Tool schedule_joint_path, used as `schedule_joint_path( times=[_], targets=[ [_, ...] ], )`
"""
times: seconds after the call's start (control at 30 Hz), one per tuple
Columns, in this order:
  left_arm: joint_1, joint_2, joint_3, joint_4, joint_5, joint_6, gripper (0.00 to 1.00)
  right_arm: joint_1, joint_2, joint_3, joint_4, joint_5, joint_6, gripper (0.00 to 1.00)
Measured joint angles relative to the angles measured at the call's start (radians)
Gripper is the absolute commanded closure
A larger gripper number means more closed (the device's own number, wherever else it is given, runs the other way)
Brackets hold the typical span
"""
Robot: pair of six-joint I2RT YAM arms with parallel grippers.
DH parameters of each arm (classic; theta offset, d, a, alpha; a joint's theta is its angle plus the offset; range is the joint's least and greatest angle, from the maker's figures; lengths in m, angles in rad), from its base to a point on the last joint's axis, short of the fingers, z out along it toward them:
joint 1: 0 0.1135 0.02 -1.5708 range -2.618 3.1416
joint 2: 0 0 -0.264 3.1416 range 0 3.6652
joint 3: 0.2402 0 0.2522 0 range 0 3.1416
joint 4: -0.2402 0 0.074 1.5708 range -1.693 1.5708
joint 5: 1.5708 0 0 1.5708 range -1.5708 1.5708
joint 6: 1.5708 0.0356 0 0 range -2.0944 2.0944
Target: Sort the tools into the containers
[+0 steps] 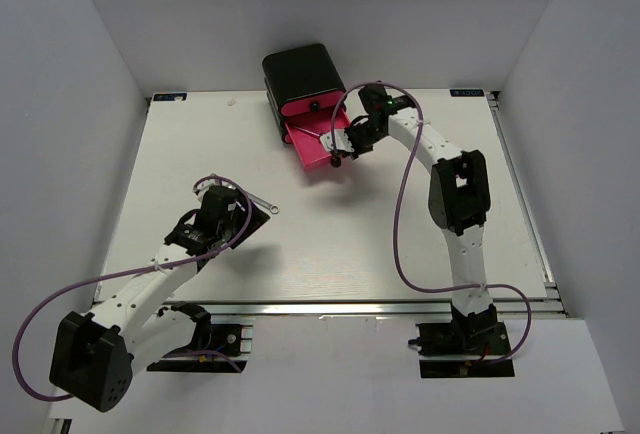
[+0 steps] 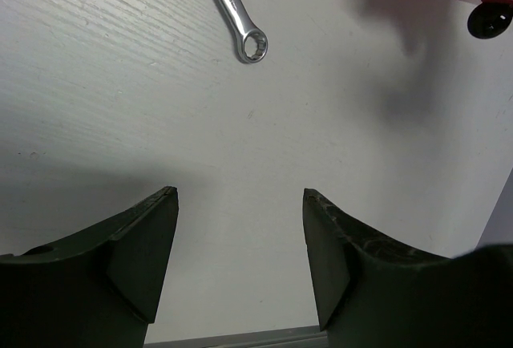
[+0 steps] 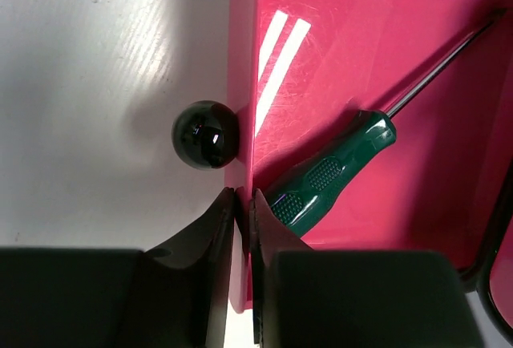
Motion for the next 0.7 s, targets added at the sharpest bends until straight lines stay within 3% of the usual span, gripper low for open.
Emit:
schedule_joint_path(
  times=[0.37,0.7],
  targets=[
    [0.000,0.006,0.000,0.000,0.000,0.000,0.27,0.000,0.052,0.084,-0.020,0.000,0.082,0.86],
    [0.000,0.030,0.000,0.004,0.008,0.000,0.27,0.007,0.058,0.106,0.121,-0.005,0.243,0.84]
  ],
)
